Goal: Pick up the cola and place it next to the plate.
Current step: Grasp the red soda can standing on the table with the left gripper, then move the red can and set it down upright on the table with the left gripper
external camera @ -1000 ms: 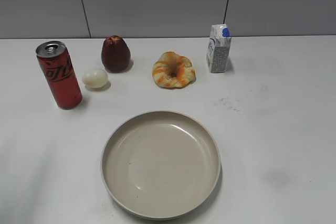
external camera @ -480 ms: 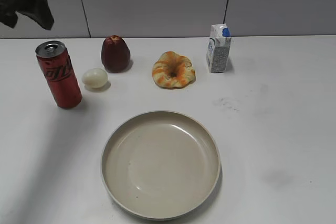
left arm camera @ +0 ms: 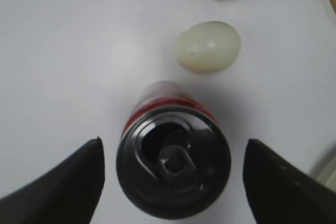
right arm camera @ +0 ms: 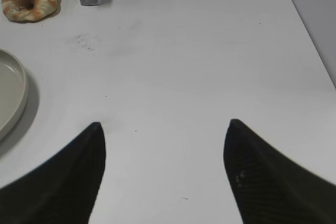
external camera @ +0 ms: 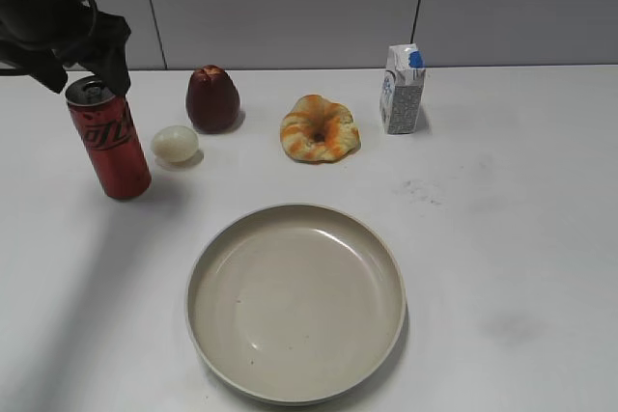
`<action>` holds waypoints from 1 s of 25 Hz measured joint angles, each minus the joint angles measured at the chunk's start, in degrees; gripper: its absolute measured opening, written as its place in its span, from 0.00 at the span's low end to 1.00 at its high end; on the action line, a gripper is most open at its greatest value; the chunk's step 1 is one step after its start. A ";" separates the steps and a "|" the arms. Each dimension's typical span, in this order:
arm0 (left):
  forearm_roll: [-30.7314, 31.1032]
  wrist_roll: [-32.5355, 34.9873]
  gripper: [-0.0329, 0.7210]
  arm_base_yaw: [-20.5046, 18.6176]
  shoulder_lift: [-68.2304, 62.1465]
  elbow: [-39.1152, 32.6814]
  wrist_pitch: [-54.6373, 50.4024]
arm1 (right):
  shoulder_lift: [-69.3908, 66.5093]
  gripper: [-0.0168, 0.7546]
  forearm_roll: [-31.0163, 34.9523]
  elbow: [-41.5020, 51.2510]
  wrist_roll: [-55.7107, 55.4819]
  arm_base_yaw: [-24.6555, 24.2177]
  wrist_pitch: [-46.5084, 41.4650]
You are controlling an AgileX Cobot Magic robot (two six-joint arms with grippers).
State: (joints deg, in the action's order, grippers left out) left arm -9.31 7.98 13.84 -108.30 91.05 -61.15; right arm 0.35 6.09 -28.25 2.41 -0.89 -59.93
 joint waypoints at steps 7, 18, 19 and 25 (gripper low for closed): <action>0.05 0.08 0.84 0.00 -3.36 0.00 2.64 | 0.00 0.72 0.00 0.00 0.00 0.00 0.00; 0.05 0.07 0.70 0.00 -3.13 0.10 0.15 | 0.00 0.72 0.00 0.00 0.00 0.00 0.00; 0.05 0.06 0.70 0.02 -2.61 0.10 -0.50 | 0.00 0.72 0.00 0.00 0.00 0.00 0.00; -0.46 0.07 0.70 3.38 1.16 5.67 -3.93 | 0.00 0.72 0.00 0.00 0.00 0.00 0.00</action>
State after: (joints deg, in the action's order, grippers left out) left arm -9.78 8.05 17.21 -107.15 96.72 -65.08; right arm 0.35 6.09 -28.25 2.41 -0.89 -59.93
